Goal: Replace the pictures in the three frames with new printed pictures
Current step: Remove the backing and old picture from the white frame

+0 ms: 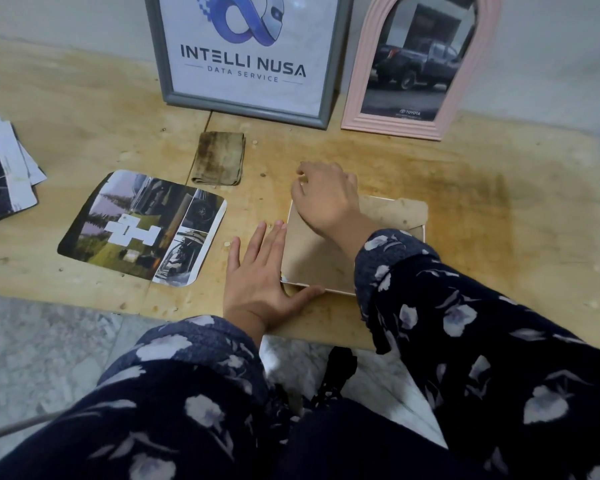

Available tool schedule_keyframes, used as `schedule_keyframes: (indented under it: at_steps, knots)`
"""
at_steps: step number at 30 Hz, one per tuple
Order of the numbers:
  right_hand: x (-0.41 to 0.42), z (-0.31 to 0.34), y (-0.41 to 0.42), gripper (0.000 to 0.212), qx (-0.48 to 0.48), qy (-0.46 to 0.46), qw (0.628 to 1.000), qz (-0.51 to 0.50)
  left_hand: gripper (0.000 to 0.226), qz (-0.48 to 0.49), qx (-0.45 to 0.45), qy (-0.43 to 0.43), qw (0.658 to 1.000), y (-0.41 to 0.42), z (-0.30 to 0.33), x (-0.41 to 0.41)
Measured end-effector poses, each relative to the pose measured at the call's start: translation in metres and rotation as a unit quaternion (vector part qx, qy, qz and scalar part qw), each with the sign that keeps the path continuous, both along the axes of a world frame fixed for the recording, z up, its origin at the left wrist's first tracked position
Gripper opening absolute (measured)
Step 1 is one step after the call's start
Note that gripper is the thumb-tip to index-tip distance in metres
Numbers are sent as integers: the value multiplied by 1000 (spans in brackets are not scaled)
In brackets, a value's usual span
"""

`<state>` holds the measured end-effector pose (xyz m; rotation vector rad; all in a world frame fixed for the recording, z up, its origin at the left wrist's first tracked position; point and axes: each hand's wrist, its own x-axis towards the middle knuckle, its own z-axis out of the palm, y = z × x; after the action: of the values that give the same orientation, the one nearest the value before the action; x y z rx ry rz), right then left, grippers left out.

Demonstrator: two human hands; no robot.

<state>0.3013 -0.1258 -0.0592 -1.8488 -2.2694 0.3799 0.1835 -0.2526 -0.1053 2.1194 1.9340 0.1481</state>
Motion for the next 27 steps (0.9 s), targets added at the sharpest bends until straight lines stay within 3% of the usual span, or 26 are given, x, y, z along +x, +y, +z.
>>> schedule_keyframes:
  at_steps: [5,8,11,17,27]
  knots:
    - [33,11,2,44,-65,-139,988,-27,113,-1,-10,11,1000,1,3,1]
    - [45,24,1,45,-137,-128,982,-14,114,-1,-18,21,1000,1,4,1]
    - [44,39,3,63,-208,-134,969,9,114,0,-20,27,999,1,5,2]
    - [36,50,10,56,-213,-169,962,21,113,0,-21,30,999,0,7,2]
    - [44,35,8,56,-210,-48,976,-26,114,-1,-21,27,999,1,6,2]
